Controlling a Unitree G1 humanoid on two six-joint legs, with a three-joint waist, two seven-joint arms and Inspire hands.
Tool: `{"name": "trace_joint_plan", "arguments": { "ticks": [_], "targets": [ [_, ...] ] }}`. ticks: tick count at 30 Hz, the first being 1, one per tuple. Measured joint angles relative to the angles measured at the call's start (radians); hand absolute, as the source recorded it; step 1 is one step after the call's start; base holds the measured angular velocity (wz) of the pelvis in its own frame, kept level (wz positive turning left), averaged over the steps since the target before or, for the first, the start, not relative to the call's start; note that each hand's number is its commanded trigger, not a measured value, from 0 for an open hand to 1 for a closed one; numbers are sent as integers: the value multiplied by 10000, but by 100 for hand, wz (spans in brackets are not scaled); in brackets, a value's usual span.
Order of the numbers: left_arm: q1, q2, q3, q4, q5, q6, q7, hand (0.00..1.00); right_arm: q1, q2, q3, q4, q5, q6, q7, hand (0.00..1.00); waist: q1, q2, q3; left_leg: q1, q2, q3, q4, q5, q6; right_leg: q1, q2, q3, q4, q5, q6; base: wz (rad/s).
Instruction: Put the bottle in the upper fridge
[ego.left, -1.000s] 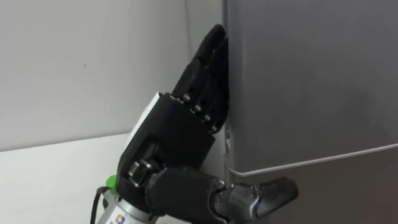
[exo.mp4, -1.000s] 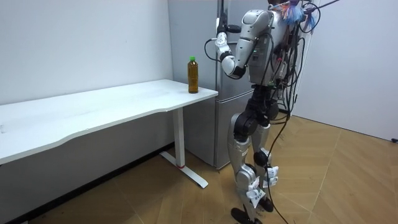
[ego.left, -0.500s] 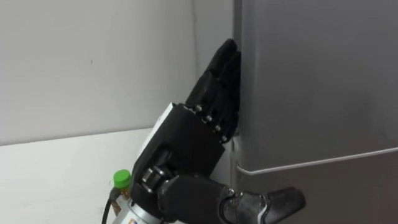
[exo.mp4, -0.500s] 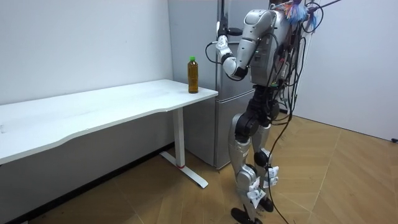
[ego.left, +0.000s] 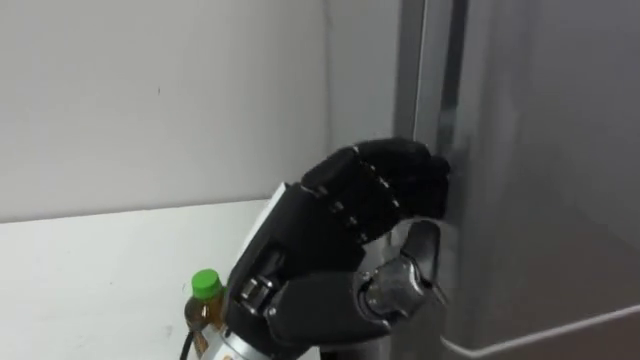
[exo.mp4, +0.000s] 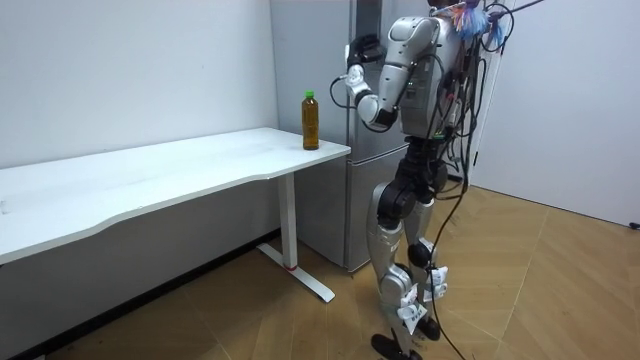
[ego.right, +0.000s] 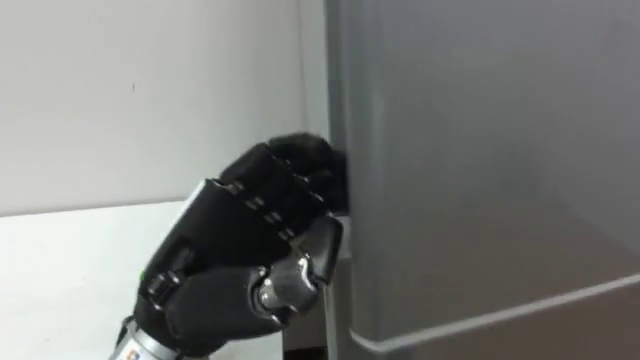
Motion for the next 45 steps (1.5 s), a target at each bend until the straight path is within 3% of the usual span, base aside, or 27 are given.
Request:
{"name": "trace_joint_plan", "arguments": {
  "ticks": [4, 9, 13, 16, 17, 18, 19, 20, 26, 34, 45],
  "targets": [
    [1, 73, -514, -2, 7, 127, -393, 100, -3, -4, 6, -15, -10, 0, -2, 0, -37, 13, -8, -45, 4, 2, 3, 0, 0, -35, 4, 5, 1, 0, 0, 0],
    [4, 445, -1104, 39, 406, 782, -773, 100, -11, -18, 2, -15, -10, 0, -11, 0, -291, 53, -28, -117, 8, 35, 19, 16, 14, -77, 7, 40, 23, 1, -2, 0],
    [3, 452, -1158, 39, 601, 852, -971, 99, -9, -38, -2, -14, -4, 0, -13, 0, -357, 130, -64, -116, 34, 168, 17, 23, 13, -140, 17, 120, 49, 8, -13, -8],
    [4, 454, -1162, 39, 602, 855, -1033, 71, -7, -37, -2, -13, -5, 0, -13, 0, -386, 116, -55, -57, 49, 226, 7, 28, 8, -139, 21, 126, 49, 15, -26, -1],
    [4, 454, -1161, 39, 602, 855, -1033, 54, -7, -37, -2, -12, -5, 0, -13, 0, -384, 112, -52, -38, 49, 242, 3, 28, 8, -131, 19, 131, 48, 15, -26, 0],
    [4, 454, -1162, 39, 603, 856, -1034, 24, -10, -36, -1, -12, -5, 0, -13, 0, -384, 103, -47, -22, 49, 259, -1, 28, 9, -133, 18, 135, 41, 15, -25, 0],
    [3, 454, -1162, 39, 602, 856, -1035, 5, -9, -35, -1, -12, -5, 0, -13, 0, -384, 98, -43, -14, 48, 266, -3, 28, 9, -135, 17, 138, 36, 15, -25, 0],
    [3, 455, -1161, 39, 602, 855, -1035, 0, -9, -31, -1, -12, -5, 0, -12, 0, -384, 81, -31, 1, 47, 277, -8, 28, 9, -138, 17, 146, 23, 14, -25, 0],
    [3, 461, -1196, 38, 602, 857, -1087, 0, -48, -23, 4, -15, 6, 0, -12, 0, -374, 11, 26, -67, 45, 307, -15, 28, 8, -214, 17, 168, -5, 11, -21, 0],
    [4, 572, -1473, 148, 594, 857, -1088, 0, -147, -23, 83, -15, 3, -12, -31, 0, -450, -8, 40, -151, 75, 378, -15, 28, 8, -322, 41, 223, -3, 13, -23, -2],
    [46, 608, -1584, 296, 588, 861, -1098, 0, -91, 27, 71, -52, 364, -20, -219, 0, -622, -34, 56, 54, 201, 1207, -12, 25, 5, -390, 184, 956, 1, 84, -86, -18]
  ]
}}
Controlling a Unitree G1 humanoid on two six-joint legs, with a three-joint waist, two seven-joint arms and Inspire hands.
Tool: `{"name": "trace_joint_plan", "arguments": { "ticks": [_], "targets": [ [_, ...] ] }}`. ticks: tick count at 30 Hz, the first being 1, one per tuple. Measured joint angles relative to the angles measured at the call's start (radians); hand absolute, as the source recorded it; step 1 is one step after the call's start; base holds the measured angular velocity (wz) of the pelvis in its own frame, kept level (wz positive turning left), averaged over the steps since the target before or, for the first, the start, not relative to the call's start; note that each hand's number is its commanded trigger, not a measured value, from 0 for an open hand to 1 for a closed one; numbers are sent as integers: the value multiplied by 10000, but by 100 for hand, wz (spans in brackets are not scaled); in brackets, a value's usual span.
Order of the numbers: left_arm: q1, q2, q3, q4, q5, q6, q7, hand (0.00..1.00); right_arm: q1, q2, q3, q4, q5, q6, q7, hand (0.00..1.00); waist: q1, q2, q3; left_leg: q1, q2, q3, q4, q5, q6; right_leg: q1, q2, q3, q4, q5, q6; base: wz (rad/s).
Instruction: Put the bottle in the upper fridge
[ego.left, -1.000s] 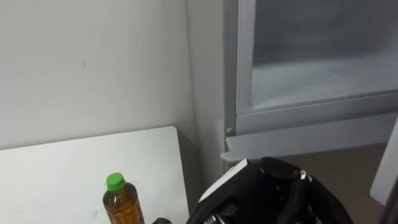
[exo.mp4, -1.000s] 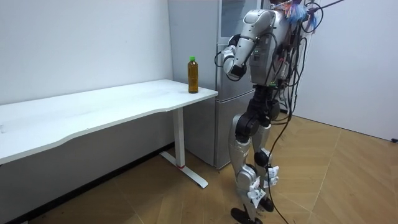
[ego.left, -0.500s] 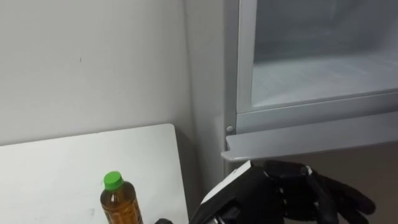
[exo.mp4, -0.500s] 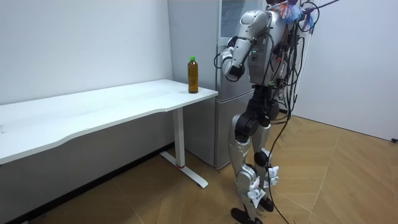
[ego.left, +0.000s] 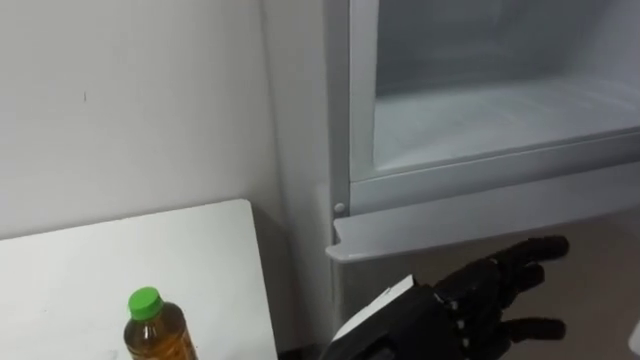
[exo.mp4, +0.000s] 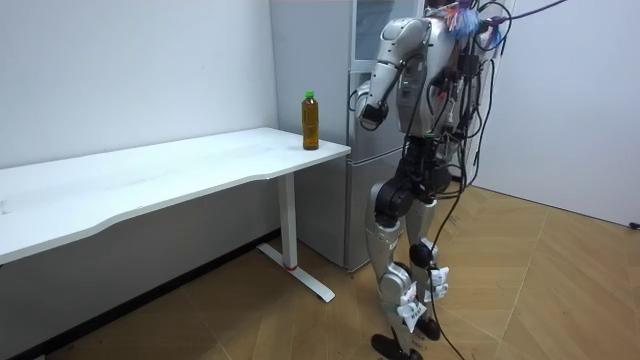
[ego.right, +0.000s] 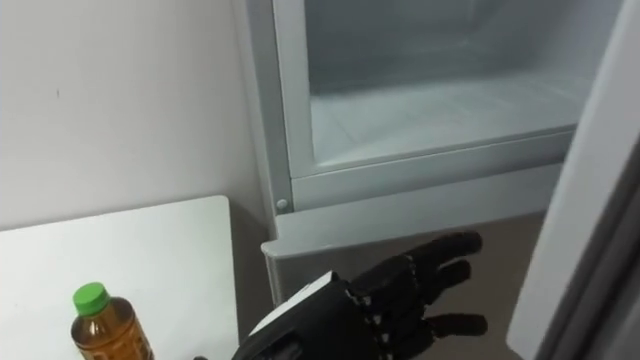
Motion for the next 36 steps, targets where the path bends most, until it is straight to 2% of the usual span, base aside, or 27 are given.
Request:
{"name": "trace_joint_plan", "arguments": {
  "ticks": [3, 7, 8, 13, 16, 19, 21, 24, 31, 36],
  "targets": [
    [-1, -4, 1, 0, -1, 0, -119, 0, 102, -44, -7, -78, 401, 0, -14, 0, -170, 73, -48, -17, 37, 400, 10, 0, 0, -82, 13, 87, 3, 5, -7, -10],
    [-6, -10, 0, 6, -14, 1, -200, 0, 180, -87, -12, -206, 493, 0, 21, 0, -349, 143, -88, 67, 69, 616, 19, 0, -1, -119, 53, 352, 8, 37, -30, -26],
    [-13, -18, 0, 5, -31, 3, -202, 0, 201, -99, -12, -322, 492, 0, 57, 0, -501, 148, -89, 103, 80, 722, 16, 0, -1, -113, 68, 429, 10, 37, -30, -22],
    [-52, -50, -102, 5, -32, 29, -223, 0, 169, -139, -113, -387, 541, 0, 142, 0, -855, 209, -68, 211, 138, 989, -12, -1, -3, -143, 175, 833, -9, 84, -64, -22],
    [-53, -47, -113, 54, -188, 30, -223, 0, 165, -183, -113, -397, 626, 0, 212, 0, -922, 235, -49, 312, 163, 1040, -52, -1, -3, -138, 229, 1050, -23, 105, -88, -26],
    [-104, -80, -131, 56, -209, 44, -222, 0, 143, -255, -111, -403, 753, 3, 227, 0, -1017, 269, -38, 330, 180, 1339, -48, -1, -3, -190, 240, 1199, 0, 106, -89, -18],
    [-283, -93, -158, 73, -210, 123, -221, 0, 92, -276, -100, -403, 779, 16, 229, 0, -1004, 282, -32, 305, 216, 1559, -46, -4, -6, -333, 293, 1408, 26, 154, -96, -30],
    [-536, -168, -167, 256, -210, 174, -221, 0, 97, -293, -102, -414, 783, 18, 225, 0, -1035, 285, -33, 297, 241, 1565, -47, -12, -19, -434, 359, 1644, 29, 220, -104, -31],
    [-1007, -298, -337, 625, -224, 225, -222, 0, 26, -290, -109, -470, 828, 73, 178, 0, -1351, 289, -29, 337, 303, 1999, -33, -21, -34, -468, 435, 1909, 25, 283, -116, -14],
    [-1358, -334, -569, 746, -170, 303, -223, 0, -119, -298, -202, -388, 926, 220, 197, 0, -1590, 428, 14, 276, 458, 2121, 35, -165, -259, -580, 567, 1918, -2, 339, -165, -3]
  ]
}}
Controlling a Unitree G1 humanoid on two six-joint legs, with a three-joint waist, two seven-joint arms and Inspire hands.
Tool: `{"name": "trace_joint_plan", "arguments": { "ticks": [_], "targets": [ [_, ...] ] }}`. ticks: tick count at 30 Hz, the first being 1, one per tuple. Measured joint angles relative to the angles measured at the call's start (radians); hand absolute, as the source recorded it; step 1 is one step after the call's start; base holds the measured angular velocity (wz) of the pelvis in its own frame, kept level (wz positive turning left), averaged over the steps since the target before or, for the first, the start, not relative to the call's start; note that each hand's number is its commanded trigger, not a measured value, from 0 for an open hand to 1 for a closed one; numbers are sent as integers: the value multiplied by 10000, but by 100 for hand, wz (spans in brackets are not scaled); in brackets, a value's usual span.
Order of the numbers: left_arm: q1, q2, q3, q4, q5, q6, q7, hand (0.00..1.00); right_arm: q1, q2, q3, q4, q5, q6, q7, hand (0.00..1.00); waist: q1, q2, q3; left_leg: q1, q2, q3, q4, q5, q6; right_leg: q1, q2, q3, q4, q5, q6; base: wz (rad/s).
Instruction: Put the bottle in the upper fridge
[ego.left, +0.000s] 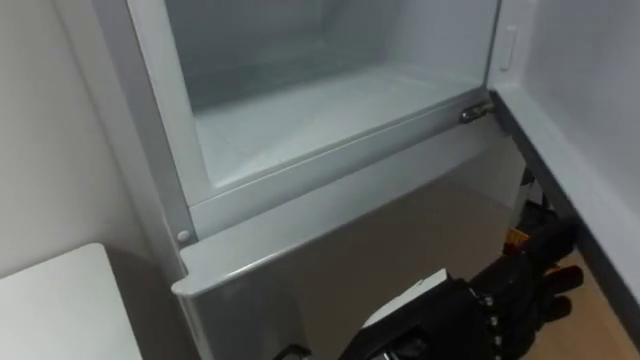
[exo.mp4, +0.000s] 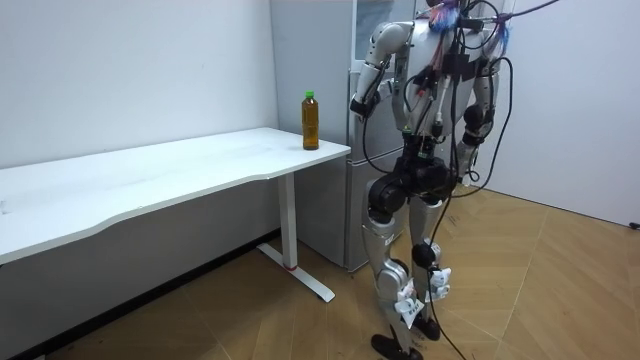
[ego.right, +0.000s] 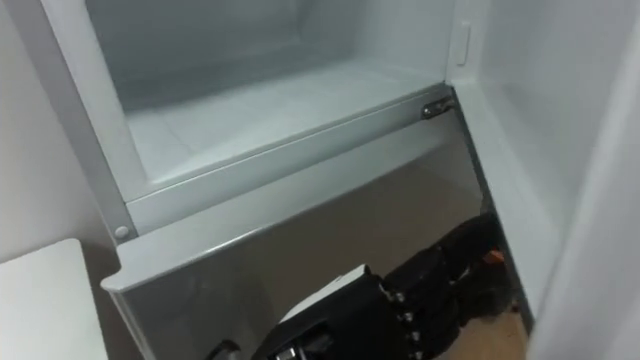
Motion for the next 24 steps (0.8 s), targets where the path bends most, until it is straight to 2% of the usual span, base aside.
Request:
{"name": "trace_joint_plan", "arguments": {
  "ticks": [3, 9, 14, 24],
  "targets": [
    [-49, -72, -29, 64, 4, 32, 1, 0, 3, -12, -9, 26, 132, 0, 1, 0, -29, 70, -4, 3, 52, 242, 0, 0, 0, -47, 51, 15, -14, 23, -38, -11],
    [-165, -233, -79, 99, -22, 94, 2, 0, 1, -229, -14, 29, 293, 6, 12, 0, -216, 257, -11, -3, 101, 265, 5, 1, -1, -86, 109, 41, -11, 43, -74, -4],
    [-330, -281, -81, 248, -111, 98, 2, 0, 4, -270, -10, -10, 338, 17, 14, 0, -262, 293, -21, -72, 163, 501, 103, 0, -2, -225, 178, 277, 16, 75, -126, -18],
    [-343, -360, -167, 249, -106, 105, 6, 0, -3, -316, -122, -85, 301, 133, 48, 0, -370, 333, -21, -135, 261, 497, 191, -7, -15, -253, 254, 256, 9, 115, -191, -2]
  ]
}}
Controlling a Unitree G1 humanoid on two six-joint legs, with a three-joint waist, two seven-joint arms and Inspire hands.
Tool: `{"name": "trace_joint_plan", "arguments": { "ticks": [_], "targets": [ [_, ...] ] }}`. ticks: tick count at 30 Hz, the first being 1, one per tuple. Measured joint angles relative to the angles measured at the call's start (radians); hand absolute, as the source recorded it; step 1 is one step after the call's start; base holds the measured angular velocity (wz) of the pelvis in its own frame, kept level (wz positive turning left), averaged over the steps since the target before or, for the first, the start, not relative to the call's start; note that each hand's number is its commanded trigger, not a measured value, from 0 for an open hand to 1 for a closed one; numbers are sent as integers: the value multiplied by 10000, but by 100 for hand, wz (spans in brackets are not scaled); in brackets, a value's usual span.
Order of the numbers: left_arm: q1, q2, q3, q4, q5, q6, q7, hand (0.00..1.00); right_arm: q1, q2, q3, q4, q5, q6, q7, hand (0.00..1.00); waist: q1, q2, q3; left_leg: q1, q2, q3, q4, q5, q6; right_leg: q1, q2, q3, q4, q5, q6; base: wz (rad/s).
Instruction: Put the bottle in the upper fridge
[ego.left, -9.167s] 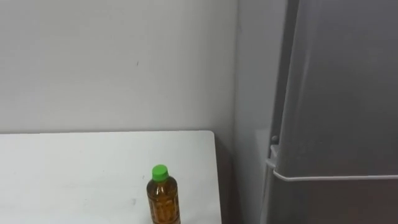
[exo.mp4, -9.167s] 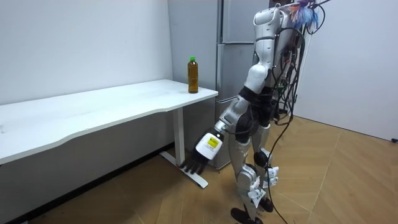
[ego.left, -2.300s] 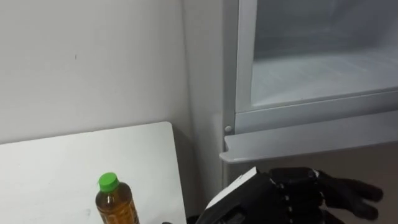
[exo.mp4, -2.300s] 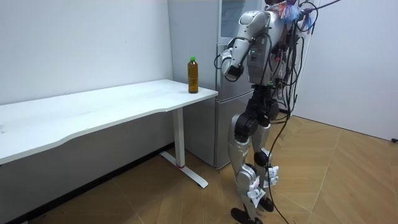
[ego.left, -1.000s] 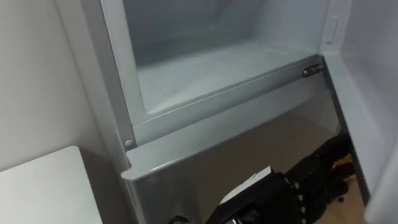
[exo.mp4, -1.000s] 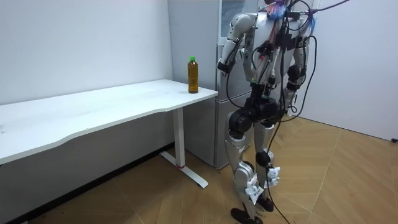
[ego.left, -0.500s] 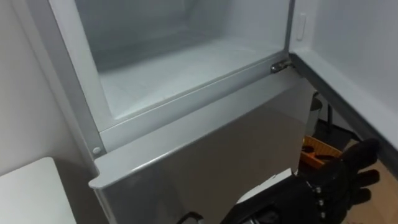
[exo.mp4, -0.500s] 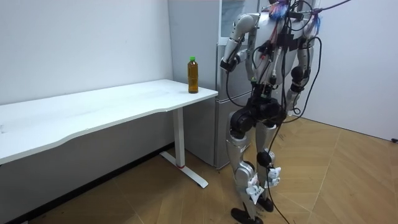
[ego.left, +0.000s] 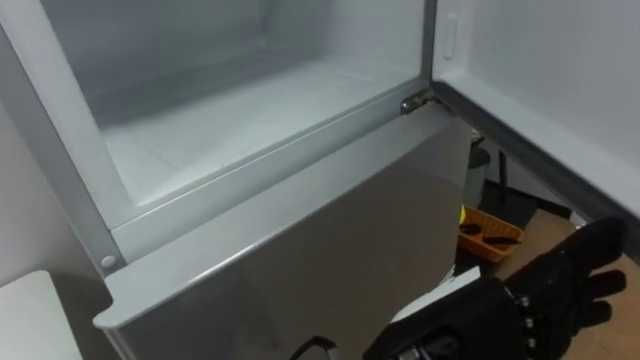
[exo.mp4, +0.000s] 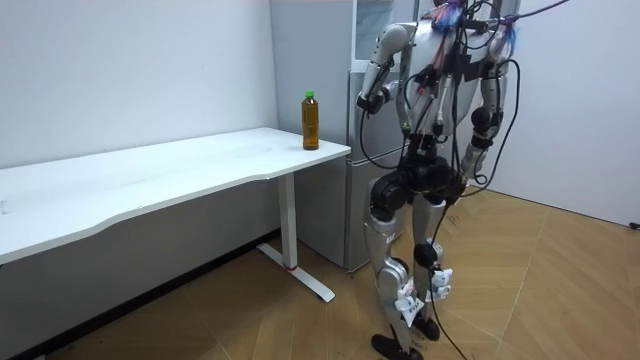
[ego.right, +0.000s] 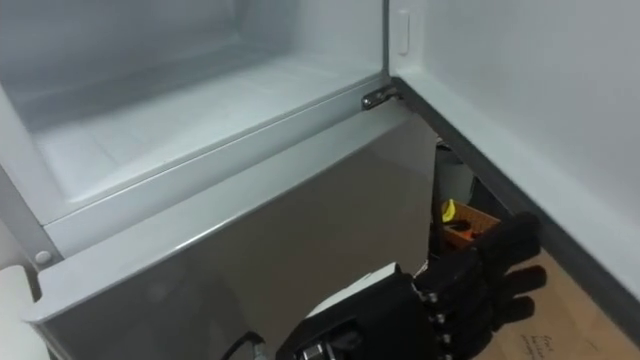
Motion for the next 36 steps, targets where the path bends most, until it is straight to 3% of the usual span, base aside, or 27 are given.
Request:
{"name": "trace_joint_plan", "arguments": {
  "ticks": [4, 10, 15, 19, 22, 25, 28, 31, 36],
  "targets": [
    [0, 0, 0, 0, -5, 0, 4, 0, 0, -7, 7, -1, 6, 1, -31, 0, 19, -1, 3, -89, 5, -69, 82, -1, -2, -6, -40, -143, 1, 3, -6, 9],
    [0, 46, -16, -1, -17, -1, 66, 0, -54, -6, 64, 114, 59, -7, -188, 0, 173, -64, 45, -238, -41, -378, 73, 0, -2, 18, -171, -809, -29, -1, -5, 30],
    [11, 67, 0, -4, -43, -4, 38, 0, -18, 25, 246, 138, 59, -10, -363, 0, 755, -241, 127, -267, -89, -988, -69, 44, -71, 64, -223, -1150, -18, -5, -5, 18],
    [102, 168, 15, -96, 71, -4, 30, 0, 11, 65, 242, 135, -61, -18, -382, 0, 1155, -425, 65, -406, -201, -1472, -85, 86, -124, 68, -296, -1545, -21, -7, -6, 31],
    [122, 506, 149, -708, 76, -8, 30, 0, 62, 86, 262, 126, -47, -25, -385, 0, 1574, -494, 25, -491, -219, -1775, -86, 86, -124, 71, -324, -1789, -13, -6, -7, 25],
    [154, 537, 408, -1020, 105, -88, 33, 0, 68, 195, 276, 130, -107, -35, -361, 0, 1854, -581, 3, -503, -245, -2087, -92, 96, -121, 254, -385, -2095, -51, -8, -6, 31],
    [395, 550, 800, -1228, 307, -93, 34, 0, 138, 241, 263, 130, -322, -60, -285, 0, 2049, -639, -82, -484, -348, -2449, -112, 156, -94, 488, -476, -2448, -181, -19, 12, 35],
    [618, 572, 1236, -1395, 487, -94, 35, 0, 252, 242, 269, 132, -476, -61, -196, 0, 2367, -687, -87, -412, -375, -2569, -114, 172, -84, 641, -512, -2589, -193, -39, 36, 20],
    [1096, 639, 2051, -1867, 512, -165, 87, 0, 330, 270, 253, 185, -456, -66, -109, 0, 2534, -729, -80, -380, -406, -2653, -56, 226, -44, 775, -652, -2944, -193, -146, 96, 21]
  ]
}}
